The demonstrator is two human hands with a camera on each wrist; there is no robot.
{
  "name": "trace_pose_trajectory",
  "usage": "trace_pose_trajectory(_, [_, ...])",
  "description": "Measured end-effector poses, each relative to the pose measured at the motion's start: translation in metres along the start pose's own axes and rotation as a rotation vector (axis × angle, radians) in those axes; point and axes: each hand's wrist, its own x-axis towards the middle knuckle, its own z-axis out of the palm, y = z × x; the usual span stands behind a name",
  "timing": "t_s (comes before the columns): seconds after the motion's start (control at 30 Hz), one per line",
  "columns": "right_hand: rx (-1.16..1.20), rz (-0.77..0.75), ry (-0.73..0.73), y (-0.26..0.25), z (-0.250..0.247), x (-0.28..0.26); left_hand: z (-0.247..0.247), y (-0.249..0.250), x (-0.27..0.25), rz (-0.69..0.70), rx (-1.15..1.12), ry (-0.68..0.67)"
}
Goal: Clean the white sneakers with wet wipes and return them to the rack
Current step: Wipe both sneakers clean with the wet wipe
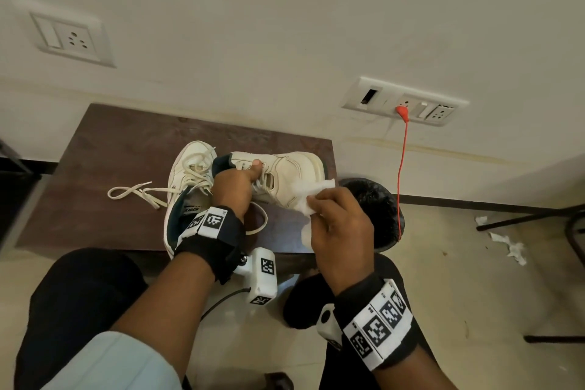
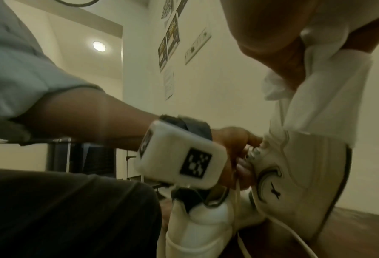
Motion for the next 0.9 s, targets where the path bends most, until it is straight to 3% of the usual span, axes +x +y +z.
trace_pose_trajectory(0.07, [-0.019,-0.007,-0.019,0.003,0.002,-0.003,0.001,0.002,0.000,0.014,0.006,-0.007])
trace_pose_trajectory(0.23, [0.016,0.009,0.168,0.001,-0.005,0.018,-0.001,0.005,0.000,0.044,0.109,0.013])
trace_pose_trajectory(0.3, [0.014,0.018,0.180,-0.003,-0.008,0.031,-0.001,0.003,0.000,0.045,0.128,0.008])
trace_pose_trajectory(0.43, [0.037,-0.017,0.133,-0.004,-0.006,0.038,0.000,0.003,0.004,0.076,0.171,0.032])
trace_pose_trajectory(0.53, [0.008,-0.046,0.010,0.000,0.008,0.020,0.003,0.007,0.004,0.087,0.137,0.046])
trace_pose_trajectory(0.63, [0.014,0.016,-0.026,0.008,0.020,-0.002,0.004,0.015,0.003,0.071,0.100,0.050])
trace_pose_trajectory(0.8, [0.055,0.106,0.131,0.014,0.013,0.008,0.016,0.017,0.000,0.193,0.385,0.070])
trace_pose_trajectory(0.9, [0.025,0.183,0.148,0.026,0.010,0.014,0.030,0.017,-0.004,0.216,0.558,0.072])
